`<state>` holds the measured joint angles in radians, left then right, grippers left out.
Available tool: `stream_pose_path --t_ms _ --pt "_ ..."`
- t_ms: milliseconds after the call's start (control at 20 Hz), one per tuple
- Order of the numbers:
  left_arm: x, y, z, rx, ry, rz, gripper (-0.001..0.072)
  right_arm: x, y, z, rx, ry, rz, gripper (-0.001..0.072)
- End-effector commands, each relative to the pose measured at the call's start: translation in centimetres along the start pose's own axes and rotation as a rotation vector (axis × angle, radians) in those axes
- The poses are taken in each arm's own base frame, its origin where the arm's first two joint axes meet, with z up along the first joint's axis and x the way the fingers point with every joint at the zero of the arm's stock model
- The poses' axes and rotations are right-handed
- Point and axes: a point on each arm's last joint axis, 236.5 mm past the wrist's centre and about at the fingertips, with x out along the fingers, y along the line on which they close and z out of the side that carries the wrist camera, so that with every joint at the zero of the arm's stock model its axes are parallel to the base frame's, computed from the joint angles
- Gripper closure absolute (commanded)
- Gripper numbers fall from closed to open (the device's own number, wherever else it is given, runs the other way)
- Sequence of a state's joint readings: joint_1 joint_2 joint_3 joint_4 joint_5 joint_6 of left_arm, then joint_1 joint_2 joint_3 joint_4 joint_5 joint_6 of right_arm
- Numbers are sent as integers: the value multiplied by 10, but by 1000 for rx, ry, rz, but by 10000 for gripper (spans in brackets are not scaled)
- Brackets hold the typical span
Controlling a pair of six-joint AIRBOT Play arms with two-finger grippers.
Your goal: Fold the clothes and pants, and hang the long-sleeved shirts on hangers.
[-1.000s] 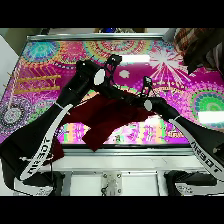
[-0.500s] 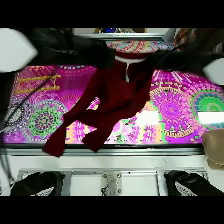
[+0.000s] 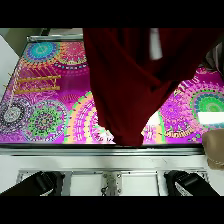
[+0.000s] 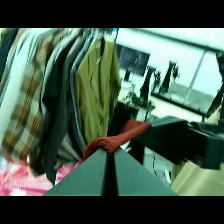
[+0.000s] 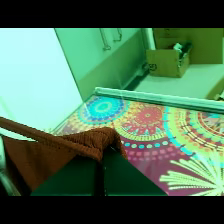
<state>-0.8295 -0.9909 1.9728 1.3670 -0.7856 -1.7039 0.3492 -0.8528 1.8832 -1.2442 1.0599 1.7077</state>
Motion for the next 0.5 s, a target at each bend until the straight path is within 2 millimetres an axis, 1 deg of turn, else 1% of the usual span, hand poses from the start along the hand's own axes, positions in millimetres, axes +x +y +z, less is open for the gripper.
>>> stream_pose_path --t_ms 0,50,100,150,200,250,300,350,400,450 --pt "3 19 3 3 -17 52 686 -3 3 3 48 -6 6 698" --pt "10 40 -7 -6 20 105 686 5 -2 -3 51 17 -3 698" --pt "17 69 -24 -35 75 178 686 16 -11 -13 66 55 -28 697" --pt "22 100 -45 -66 146 253 686 30 -24 -29 87 117 -67 697" --pt "25 134 -75 -97 249 337 686 45 -39 -51 93 200 -107 697" --pt "24 164 -108 -123 362 407 686 61 -57 -80 95 307 -157 697" --pt "21 192 -146 -161 494 469 686 74 -75 -111 101 423 -203 697" --pt "16 213 -181 -197 613 517 686 86 -94 -145 109 547 -252 697" --pt "9 232 -220 -239 735 559 685 93 -108 -174 119 656 -289 697" --pt "1 244 -258 -273 850 587 686 98 -118 -204 119 767 -306 697"
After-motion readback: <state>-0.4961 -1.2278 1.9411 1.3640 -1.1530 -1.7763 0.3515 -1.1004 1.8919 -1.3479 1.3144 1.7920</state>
